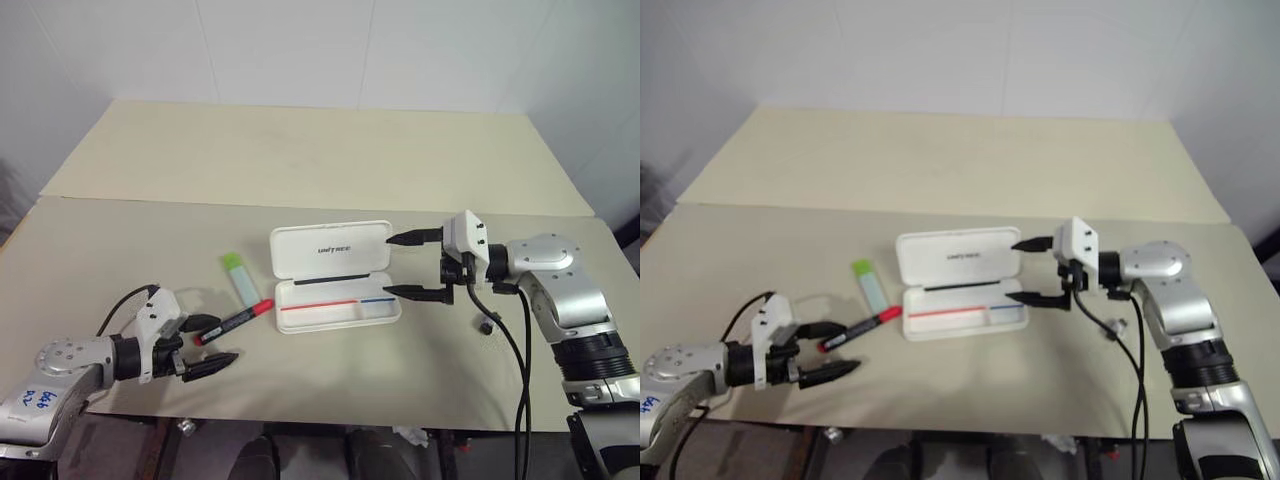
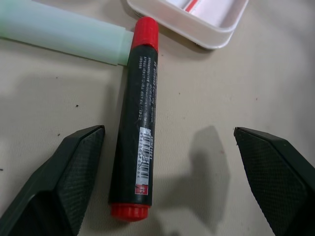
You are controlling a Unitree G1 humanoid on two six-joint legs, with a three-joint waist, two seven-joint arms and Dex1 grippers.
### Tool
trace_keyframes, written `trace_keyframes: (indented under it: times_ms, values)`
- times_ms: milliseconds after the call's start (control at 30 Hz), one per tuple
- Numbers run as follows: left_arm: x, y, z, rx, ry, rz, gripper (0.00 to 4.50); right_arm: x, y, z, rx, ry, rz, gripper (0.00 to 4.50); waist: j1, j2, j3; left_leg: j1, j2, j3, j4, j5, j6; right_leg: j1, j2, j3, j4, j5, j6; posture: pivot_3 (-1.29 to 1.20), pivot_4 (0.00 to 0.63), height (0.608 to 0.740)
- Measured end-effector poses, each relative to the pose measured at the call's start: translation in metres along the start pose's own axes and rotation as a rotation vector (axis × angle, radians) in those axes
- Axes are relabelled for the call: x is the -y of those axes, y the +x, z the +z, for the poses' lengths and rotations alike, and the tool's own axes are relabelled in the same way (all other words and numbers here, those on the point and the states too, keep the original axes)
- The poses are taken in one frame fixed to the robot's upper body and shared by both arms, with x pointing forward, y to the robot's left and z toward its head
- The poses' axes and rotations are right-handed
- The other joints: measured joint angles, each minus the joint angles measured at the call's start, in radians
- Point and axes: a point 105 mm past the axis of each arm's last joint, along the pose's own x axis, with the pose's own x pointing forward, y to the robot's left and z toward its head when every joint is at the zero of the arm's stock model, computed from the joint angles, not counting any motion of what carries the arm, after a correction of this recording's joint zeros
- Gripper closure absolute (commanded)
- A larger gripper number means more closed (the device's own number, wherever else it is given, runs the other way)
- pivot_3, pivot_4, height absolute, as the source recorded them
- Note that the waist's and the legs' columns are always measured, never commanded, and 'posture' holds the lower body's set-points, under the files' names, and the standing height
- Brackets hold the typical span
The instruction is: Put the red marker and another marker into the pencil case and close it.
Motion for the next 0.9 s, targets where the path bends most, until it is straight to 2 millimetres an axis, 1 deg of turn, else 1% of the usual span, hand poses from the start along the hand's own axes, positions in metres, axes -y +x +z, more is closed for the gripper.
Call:
trace_keyframes:
  times_ms: [67, 167, 200, 233, 367, 400, 533, 633, 767, 833, 900]
  values:
    - [-0.001, 0.000, 0.000, -0.006, 0.001, -0.003, 0.58, 0.000, 0.000, 0.001, 0.001, -0.002, -0.004, 0.00, 0.000, 0.000, 0.000, 0.000, 0.000, 0.000, 0.000, 0.000, 0.000, 0.000, 0.000, 0.000, 0.000, 0.000, 0.000, 0.00, 0.150, 0.740]
    - [-0.003, -0.001, -0.002, -0.011, 0.004, 0.002, 1.49, 0.001, 0.000, 0.001, 0.001, -0.003, -0.006, 0.00, 0.000, 0.000, 0.000, 0.000, 0.000, 0.000, 0.000, 0.000, 0.000, 0.000, 0.000, 0.000, 0.000, 0.000, 0.000, 0.00, 0.150, 0.740]
    - [-0.004, -0.001, -0.002, -0.012, 0.006, 0.006, 1.89, 0.001, 0.000, 0.001, 0.001, -0.003, -0.007, 0.00, 0.000, 0.000, 0.000, 0.000, 0.000, 0.000, 0.000, 0.000, 0.000, 0.000, 0.000, 0.000, 0.000, 0.000, 0.000, 0.00, 0.150, 0.740]
    - [-0.005, -0.001, -0.002, -0.013, 0.009, 0.008, 2.18, 0.001, 0.000, 0.001, 0.001, -0.003, -0.007, 0.00, 0.000, 0.000, 0.000, 0.000, 0.000, 0.000, 0.000, 0.000, 0.000, 0.000, 0.000, 0.000, 0.000, 0.000, 0.000, 0.00, 0.150, 0.740]
    - [-0.006, 0.000, -0.002, -0.019, 0.012, 0.008, 3.59, 0.001, 0.000, 0.001, 0.001, -0.004, -0.011, 0.00, -0.001, 0.000, 0.000, 0.000, 0.000, 0.000, 0.000, 0.000, 0.000, 0.000, 0.000, 0.000, 0.000, 0.000, 0.000, 0.00, 0.150, 0.740]
    - [-0.006, 0.000, -0.002, -0.019, 0.013, 0.007, 3.86, 0.001, 0.000, 0.001, 0.002, -0.004, -0.012, 0.00, -0.001, 0.000, 0.000, 0.000, 0.000, 0.000, 0.000, 0.000, 0.000, 0.000, 0.000, 0.000, 0.000, 0.000, 0.000, 0.00, 0.150, 0.740]
    - [-0.006, 0.000, -0.002, -0.013, 0.010, 0.006, 3.88, 0.002, -0.002, 0.002, 0.010, -0.007, -0.019, 0.00, 0.000, 0.000, 0.000, 0.000, 0.000, 0.000, 0.000, 0.000, 0.000, 0.000, 0.000, 0.000, 0.000, 0.000, 0.000, 0.00, 0.150, 0.740]
    - [-0.005, -0.004, -0.003, -0.002, -0.014, 0.017, 3.88, 0.003, -0.004, 0.002, 0.015, -0.010, -0.028, 0.00, -0.001, 0.000, 0.000, 0.000, 0.001, 0.000, 0.000, 0.000, 0.000, 0.000, 0.000, 0.000, 0.000, 0.000, 0.000, 0.00, 0.150, 0.740]
    - [0.004, -0.012, -0.005, -0.003, -0.028, 0.024, 3.88, 0.004, -0.007, 0.003, 0.020, -0.013, -0.042, 0.00, -0.001, 0.000, 0.000, 0.000, 0.003, 0.000, -0.001, 0.000, 0.000, -0.001, 0.000, 0.000, -0.001, 0.000, 0.000, 0.00, 0.150, 0.740]
    - [0.006, -0.016, 0.001, 0.012, -0.019, 0.038, 3.88, 0.004, -0.008, 0.002, 0.023, -0.013, -0.046, 0.00, -0.001, 0.000, 0.000, 0.000, 0.004, 0.000, -0.001, 0.000, 0.000, -0.001, 0.000, 0.000, 0.000, 0.000, 0.000, 0.00, 0.150, 0.740]
    - [0.004, -0.023, 0.014, 0.058, 0.003, 0.074, 3.88, 0.005, -0.009, 0.003, 0.031, -0.013, -0.049, 0.00, 0.000, 0.000, 0.000, 0.000, 0.004, 0.000, 0.000, 0.000, 0.000, 0.000, 0.000, 0.000, 0.000, 0.000, 0.000, 0.00, 0.150, 0.740]
